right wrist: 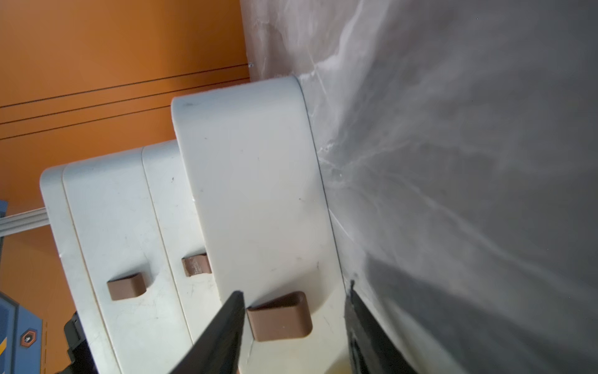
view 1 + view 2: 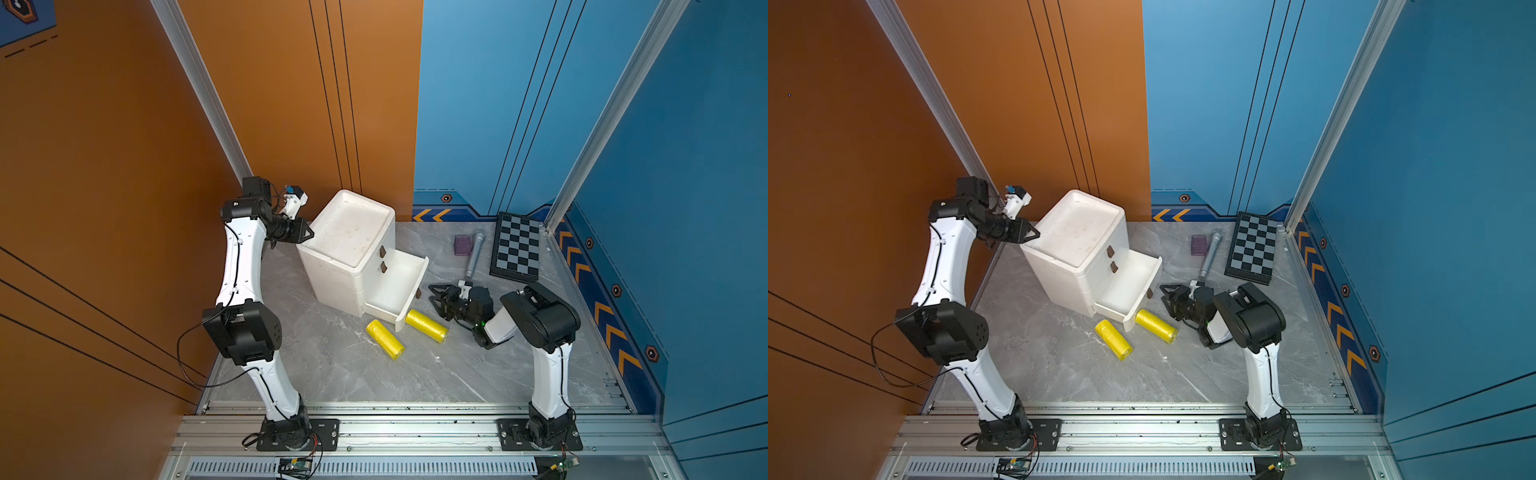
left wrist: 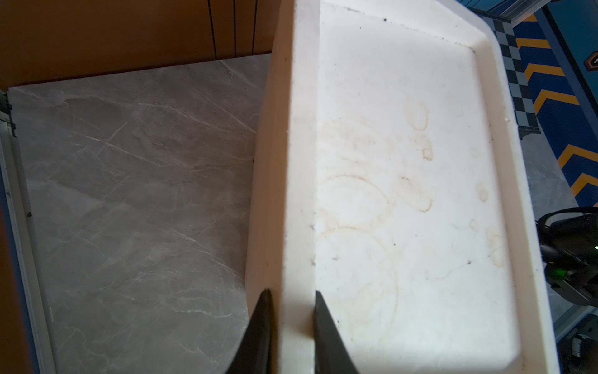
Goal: Sort the rolls of trash bags by color and place them into the drawer
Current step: Open the drawer in the storage box, then pick up the roll of trash bags from the center of the board.
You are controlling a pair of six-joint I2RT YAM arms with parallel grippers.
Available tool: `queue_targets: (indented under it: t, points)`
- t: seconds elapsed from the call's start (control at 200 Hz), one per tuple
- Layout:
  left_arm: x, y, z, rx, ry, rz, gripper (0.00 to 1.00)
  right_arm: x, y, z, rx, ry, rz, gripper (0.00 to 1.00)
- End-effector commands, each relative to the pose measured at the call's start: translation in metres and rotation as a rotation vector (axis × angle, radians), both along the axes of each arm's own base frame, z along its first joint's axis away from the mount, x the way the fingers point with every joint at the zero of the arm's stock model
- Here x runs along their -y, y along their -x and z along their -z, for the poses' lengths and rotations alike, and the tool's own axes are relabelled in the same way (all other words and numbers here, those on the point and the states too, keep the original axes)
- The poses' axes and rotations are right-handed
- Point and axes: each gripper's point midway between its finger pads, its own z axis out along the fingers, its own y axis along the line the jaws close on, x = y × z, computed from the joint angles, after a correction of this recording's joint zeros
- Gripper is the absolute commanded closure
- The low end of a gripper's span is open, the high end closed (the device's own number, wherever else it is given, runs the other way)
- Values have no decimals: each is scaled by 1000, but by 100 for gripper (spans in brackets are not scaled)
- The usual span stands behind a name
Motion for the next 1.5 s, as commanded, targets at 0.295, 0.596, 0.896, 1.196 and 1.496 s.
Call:
queue_targets:
  t: [0.295, 0.596, 0.896, 1.196, 1.496]
  points:
    - [26, 14, -73, 162, 174, 53, 100, -2, 43, -48, 158, 751, -519, 27]
    - [26, 20, -80, 175, 168, 45, 100, 7, 89, -33, 253, 1191, -848, 19]
    - [29, 22, -72, 152, 174, 48, 100, -4, 107, -15, 295, 1305, -989, 19]
    - [29, 21, -77, 165, 173, 49, 100, -22, 113, 20, 291, 1354, -1108, 23]
    - [29, 22, -73, 155, 174, 51, 100, -14, 115, 15, 262, 1350, -1072, 66]
